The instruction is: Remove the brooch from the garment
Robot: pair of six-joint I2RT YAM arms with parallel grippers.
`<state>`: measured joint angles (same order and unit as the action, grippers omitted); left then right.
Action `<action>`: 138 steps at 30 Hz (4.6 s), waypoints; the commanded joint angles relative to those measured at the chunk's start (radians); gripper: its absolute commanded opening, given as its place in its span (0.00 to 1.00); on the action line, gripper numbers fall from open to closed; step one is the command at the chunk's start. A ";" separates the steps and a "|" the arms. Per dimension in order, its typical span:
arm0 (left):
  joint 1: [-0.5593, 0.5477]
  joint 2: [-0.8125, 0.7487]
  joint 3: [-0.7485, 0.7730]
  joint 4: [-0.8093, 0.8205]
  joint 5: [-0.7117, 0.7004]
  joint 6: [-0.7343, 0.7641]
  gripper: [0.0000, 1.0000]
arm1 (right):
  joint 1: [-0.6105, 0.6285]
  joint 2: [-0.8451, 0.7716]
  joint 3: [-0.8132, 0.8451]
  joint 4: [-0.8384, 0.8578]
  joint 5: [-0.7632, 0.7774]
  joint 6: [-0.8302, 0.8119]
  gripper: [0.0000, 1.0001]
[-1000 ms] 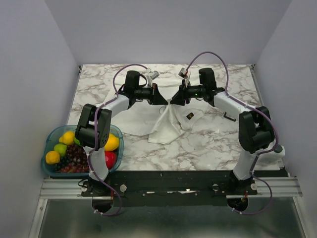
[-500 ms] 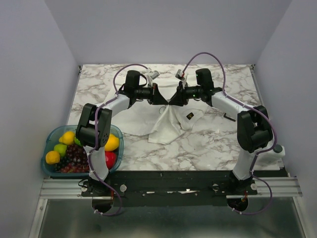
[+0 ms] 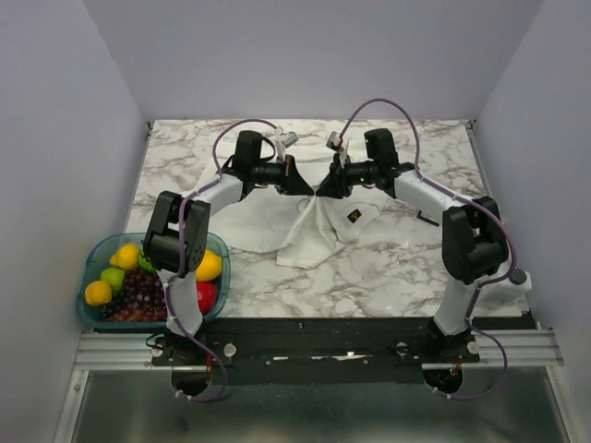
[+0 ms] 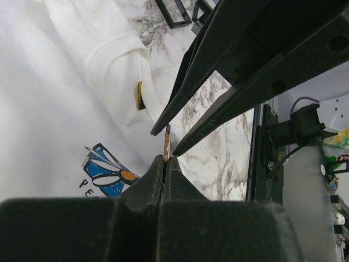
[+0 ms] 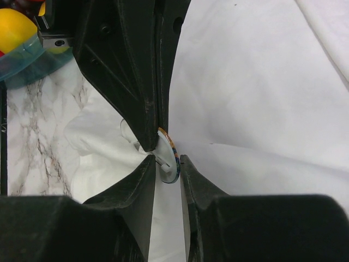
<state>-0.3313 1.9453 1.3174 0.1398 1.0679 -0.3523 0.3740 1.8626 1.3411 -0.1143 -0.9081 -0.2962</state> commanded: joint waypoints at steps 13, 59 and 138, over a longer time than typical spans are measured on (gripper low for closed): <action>-0.003 0.030 0.059 0.006 0.061 -0.004 0.00 | 0.042 0.021 0.049 -0.024 0.075 -0.064 0.21; -0.080 -0.003 0.499 -1.103 -0.440 1.352 0.00 | -0.064 -0.184 -0.074 -0.125 0.219 -0.049 0.46; 0.020 -0.135 0.160 -0.704 -0.546 0.446 0.00 | 0.281 0.136 0.073 -0.422 0.745 -0.492 0.11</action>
<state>-0.3267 1.8000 1.4590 -0.5343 0.4702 0.1192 0.6437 2.0090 1.4174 -0.5098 -0.3157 -0.7647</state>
